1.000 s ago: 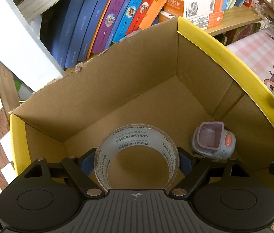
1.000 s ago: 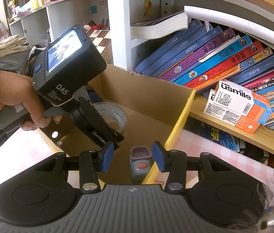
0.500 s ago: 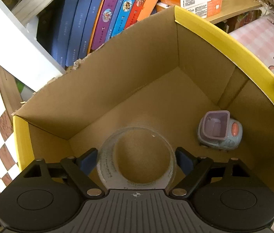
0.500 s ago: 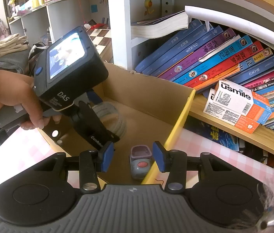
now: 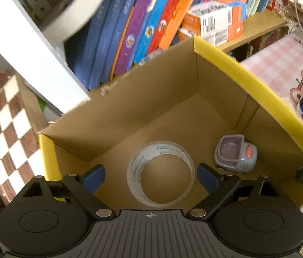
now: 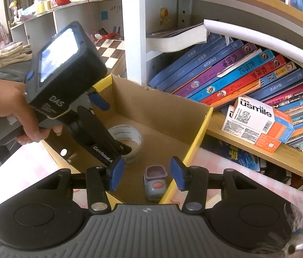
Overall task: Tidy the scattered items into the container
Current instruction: 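Lift both tools out of the box and back over the mat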
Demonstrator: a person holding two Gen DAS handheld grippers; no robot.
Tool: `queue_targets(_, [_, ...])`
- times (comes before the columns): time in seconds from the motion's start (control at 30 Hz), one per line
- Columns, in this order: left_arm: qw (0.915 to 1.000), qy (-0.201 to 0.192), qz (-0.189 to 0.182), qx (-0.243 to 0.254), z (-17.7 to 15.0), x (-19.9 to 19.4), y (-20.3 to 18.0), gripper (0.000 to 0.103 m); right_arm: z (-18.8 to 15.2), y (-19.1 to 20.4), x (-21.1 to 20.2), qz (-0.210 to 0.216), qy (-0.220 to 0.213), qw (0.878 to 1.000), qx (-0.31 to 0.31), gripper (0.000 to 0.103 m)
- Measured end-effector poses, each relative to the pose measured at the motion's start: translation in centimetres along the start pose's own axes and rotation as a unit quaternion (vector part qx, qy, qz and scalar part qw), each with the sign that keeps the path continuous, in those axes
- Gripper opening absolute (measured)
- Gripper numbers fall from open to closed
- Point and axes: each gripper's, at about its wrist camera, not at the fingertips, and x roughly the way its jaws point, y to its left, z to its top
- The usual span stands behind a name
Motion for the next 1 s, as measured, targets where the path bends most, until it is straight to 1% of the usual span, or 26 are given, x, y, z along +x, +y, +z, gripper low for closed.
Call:
queue_targets(0.13, [0.9992, -0.028, 0.028, -0.009, -1.0, -2.4, -0.1, 0.094, -0.1, 0.3, -1.0, -0.006, -0.007, 1.000, 0.001, 0.049])
queue_targets(0.3, [0.9949, -0.076, 0.060, -0.025, -2.6, -7.1, -0.3, 0.095, -0.4, 0.5, -2.4, -0.018, -0.017, 1.000, 0.011, 0.053])
queue_targets(0.4, [0.9905, -0.105, 0.073, -0.051, -3.5, -9.5, 0.2, 0.098, -0.8, 0.6, -3.4, -0.026, -0.025, 0.999, 0.020, 0.058])
queue_targets(0.47, [0.9869, -0.120, 0.079, -0.072, -4.4, -11.1, 0.4, 0.098, -1.1, 0.8, -4.1, -0.030, -0.029, 0.999, 0.027, 0.063])
queue_targets(0.5, [0.9855, -0.125, 0.080, -0.081, -4.9, -11.8, 0.4, 0.098, -1.3, 0.8, -4.4, -0.032, -0.031, 0.999, 0.030, 0.064])
queue_targets(0.67, [0.9804, -0.140, 0.088, -0.107, -7.0, -14.3, -0.5, 0.099, -2.7, 1.3, -6.1, -0.042, -0.036, 0.998, 0.043, 0.071])
queue_targets(0.8, [0.9776, -0.142, 0.091, -0.126, -8.6, -15.3, -1.7, 0.099, -4.0, 1.6, -7.4, -0.050, -0.037, 0.997, 0.054, 0.072])
queue_targets(1.0, [0.9739, -0.144, 0.087, -0.152, -10.5, -16.1, -3.6, 0.099, -5.9, 1.5, -8.9, -0.062, -0.036, 0.995, 0.071, 0.077])
